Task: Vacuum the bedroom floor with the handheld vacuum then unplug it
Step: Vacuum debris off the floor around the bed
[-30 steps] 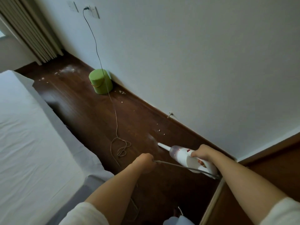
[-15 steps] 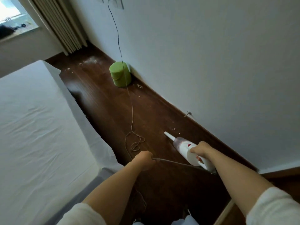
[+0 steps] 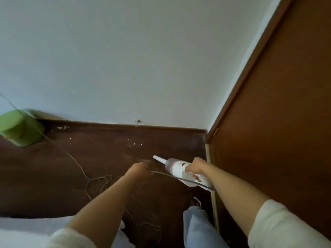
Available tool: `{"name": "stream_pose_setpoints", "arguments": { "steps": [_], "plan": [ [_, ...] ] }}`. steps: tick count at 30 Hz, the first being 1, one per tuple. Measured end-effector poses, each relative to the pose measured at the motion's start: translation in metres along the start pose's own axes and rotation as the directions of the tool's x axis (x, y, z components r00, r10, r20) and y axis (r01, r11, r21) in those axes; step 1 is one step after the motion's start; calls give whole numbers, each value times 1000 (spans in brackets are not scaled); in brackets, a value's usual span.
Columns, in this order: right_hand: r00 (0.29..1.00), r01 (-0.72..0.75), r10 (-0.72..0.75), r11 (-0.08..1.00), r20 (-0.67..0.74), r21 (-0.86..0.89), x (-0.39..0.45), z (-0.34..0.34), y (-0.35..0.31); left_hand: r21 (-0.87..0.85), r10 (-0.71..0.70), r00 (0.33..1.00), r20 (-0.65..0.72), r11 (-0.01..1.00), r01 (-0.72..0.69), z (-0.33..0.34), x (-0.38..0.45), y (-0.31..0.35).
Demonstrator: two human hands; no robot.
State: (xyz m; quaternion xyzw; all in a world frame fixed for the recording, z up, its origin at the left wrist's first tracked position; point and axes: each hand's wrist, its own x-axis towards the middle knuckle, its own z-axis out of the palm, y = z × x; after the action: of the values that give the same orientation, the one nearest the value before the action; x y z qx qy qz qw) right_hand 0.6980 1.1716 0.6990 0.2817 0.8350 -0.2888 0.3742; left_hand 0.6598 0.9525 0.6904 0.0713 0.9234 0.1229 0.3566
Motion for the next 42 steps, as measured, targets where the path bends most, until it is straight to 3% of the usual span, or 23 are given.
{"name": "stream_pose_setpoints", "arguments": {
  "steps": [7, 17, 26, 42],
  "plan": [
    [990, -130, 138, 974, -31, 183, -52, 53, 65, 86, 191, 979, 70, 977, -197, 40, -34, 14],
    [997, -67, 71, 976, -10, 207, -58, 68, 86, 49, 95, 992, 86, 994, -99, 63, -61, 20],
    [999, -30, 31, 989, -6, 146, -30, 64, 47, -67, -51, 992, 116, 996, 59, 70, -71, -19],
    [999, -28, 29, 999, 19, -31, -11, 44, -64, -156, -56, 998, 43, 986, 62, 0, -29, -82]
  ]
}}
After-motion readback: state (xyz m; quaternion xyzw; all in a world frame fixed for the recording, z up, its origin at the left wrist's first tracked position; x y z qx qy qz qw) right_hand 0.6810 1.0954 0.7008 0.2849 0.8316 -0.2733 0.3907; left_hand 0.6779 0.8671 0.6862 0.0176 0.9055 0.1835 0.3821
